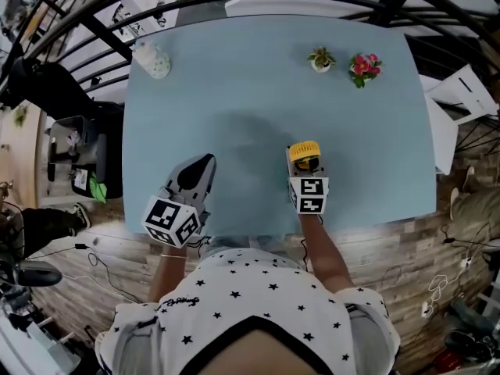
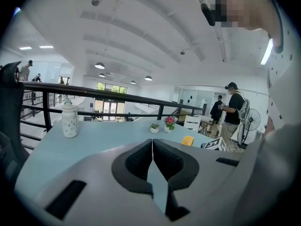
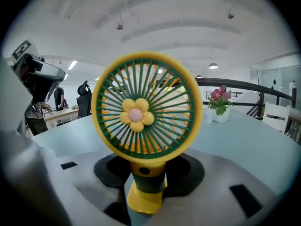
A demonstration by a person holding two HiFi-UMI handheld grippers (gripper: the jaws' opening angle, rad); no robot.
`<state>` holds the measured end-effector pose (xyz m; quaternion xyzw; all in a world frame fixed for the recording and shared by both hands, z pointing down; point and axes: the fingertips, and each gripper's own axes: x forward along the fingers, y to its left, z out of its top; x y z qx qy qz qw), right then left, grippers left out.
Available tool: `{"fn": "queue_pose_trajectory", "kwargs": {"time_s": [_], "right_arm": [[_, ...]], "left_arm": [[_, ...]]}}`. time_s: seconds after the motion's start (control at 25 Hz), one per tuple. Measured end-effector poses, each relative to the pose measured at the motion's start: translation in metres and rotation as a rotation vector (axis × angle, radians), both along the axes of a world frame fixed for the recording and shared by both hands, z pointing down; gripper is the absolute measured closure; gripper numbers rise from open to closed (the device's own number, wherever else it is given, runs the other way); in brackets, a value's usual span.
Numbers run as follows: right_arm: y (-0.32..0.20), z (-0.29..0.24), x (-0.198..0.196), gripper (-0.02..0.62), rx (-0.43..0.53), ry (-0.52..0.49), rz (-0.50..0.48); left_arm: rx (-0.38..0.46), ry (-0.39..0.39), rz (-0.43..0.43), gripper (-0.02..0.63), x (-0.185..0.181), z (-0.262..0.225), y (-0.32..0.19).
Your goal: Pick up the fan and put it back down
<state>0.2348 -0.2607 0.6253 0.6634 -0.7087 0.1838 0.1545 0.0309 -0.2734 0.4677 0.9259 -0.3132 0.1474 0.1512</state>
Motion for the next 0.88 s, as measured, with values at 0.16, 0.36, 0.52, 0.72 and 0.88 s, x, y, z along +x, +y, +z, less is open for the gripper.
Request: {"fn": "queue_pose_trajectory", "kwargs": {"time_s": [0.16, 0.36, 0.52, 0.72, 0.88], "right_arm": [[-0.002, 0.0, 0.001, 0.436, 0.007, 0.023, -0.003], [0.0, -0.002, 0.002, 0.437, 0.021, 0.046, 0.015], [0.002, -0.011, 0.003, 0.437, 0.044, 0.044, 0.024], [0.007, -0.027, 0.003, 0.437, 0.069, 0.02, 0.019], [0.013, -0.041, 0.002, 0.437, 0.093, 0.013, 0.01]], "left_arm": [[-0.003, -0.008, -0.009, 0.577, -0.006, 0.0, -0.002], [0.004, -0.014, -0.005, 0.577, -0.007, -0.002, -0.001], [0.007, -0.011, -0.001, 0.577, -0.006, -0.003, 0.0], [0.015, -0.002, 0.008, 0.577, 0.0, -0.006, 0.005], [0.021, 0.005, 0.021, 0.577, 0.003, -0.01, 0.012]]}}
